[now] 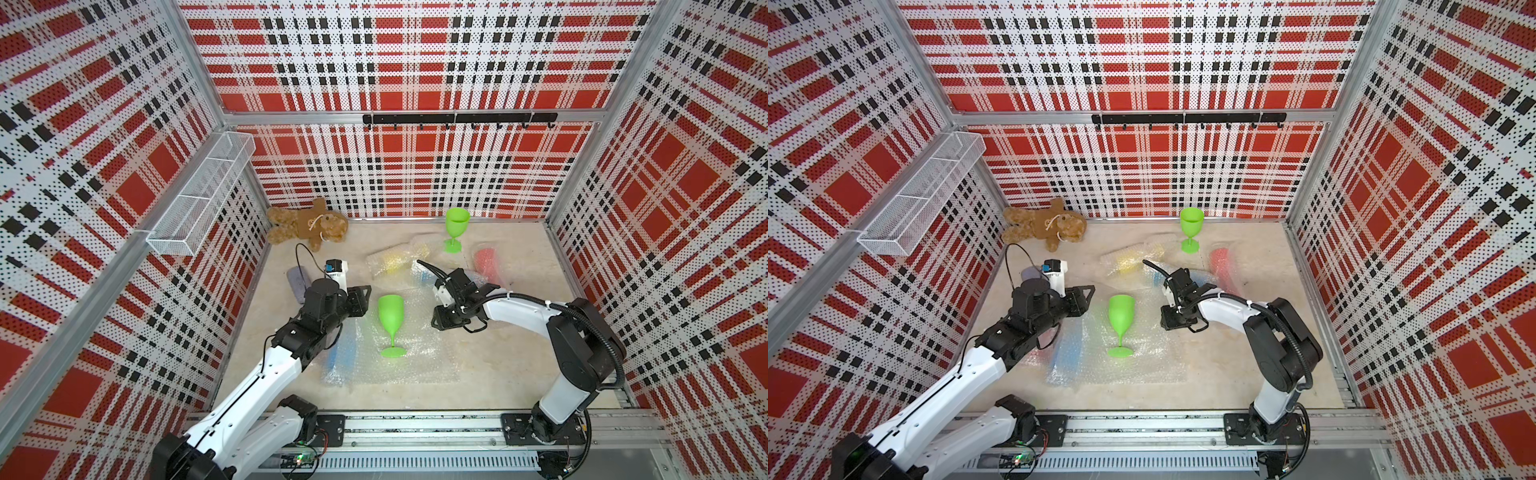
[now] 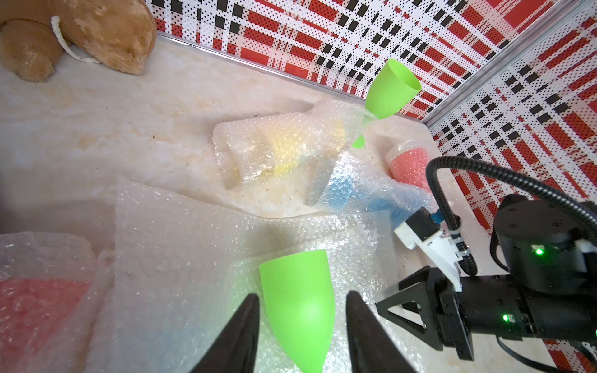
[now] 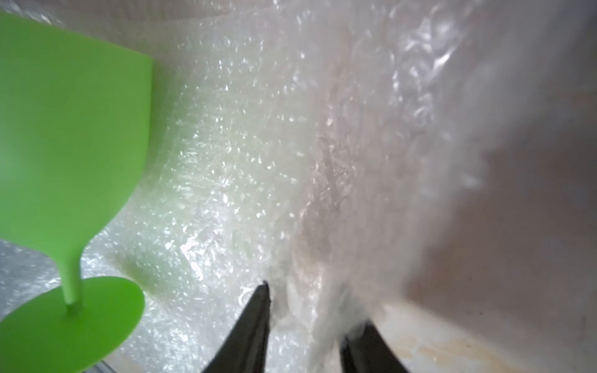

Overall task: Unpack wine glasses from bubble wrap
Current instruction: Adjust the bubble wrap at the center of the board, then pick up the wine glass from the bubble wrap.

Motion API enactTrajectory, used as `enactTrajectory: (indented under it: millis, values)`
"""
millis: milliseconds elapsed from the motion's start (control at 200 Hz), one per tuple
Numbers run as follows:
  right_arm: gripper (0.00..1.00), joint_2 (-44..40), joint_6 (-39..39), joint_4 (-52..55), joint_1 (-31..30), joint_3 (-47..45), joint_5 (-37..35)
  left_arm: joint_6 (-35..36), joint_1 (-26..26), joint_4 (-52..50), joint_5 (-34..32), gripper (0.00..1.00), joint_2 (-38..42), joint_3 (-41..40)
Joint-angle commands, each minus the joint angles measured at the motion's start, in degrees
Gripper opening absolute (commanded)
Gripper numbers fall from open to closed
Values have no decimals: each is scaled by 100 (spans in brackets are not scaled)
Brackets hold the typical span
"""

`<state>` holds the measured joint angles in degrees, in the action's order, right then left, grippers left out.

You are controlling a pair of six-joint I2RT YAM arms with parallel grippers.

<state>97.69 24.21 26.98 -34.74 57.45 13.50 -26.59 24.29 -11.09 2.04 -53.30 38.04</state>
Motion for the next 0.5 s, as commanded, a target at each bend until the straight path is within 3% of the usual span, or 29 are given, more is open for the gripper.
enactTrajectory:
  millis: [0,105,266,326,406,496]
  values:
    - [14,-108,-148,347,22,74,-423,75,-31,238,-64,47,-12,-111]
    - [1,-151,-326,824,107,207,-880,96,-31,257,-71,47,-48,-113]
    - [0,-290,-472,1349,395,309,-1480,136,-33,265,-121,47,-5,-130]
    - [11,-275,-568,1547,440,403,-1675,136,-34,274,-108,47,29,-139]
    - [45,-271,-679,1926,418,735,-1873,136,-31,281,-99,47,55,-139]
    - [63,-374,-783,2312,273,1342,-2013,136,-31,270,-144,47,91,-139]
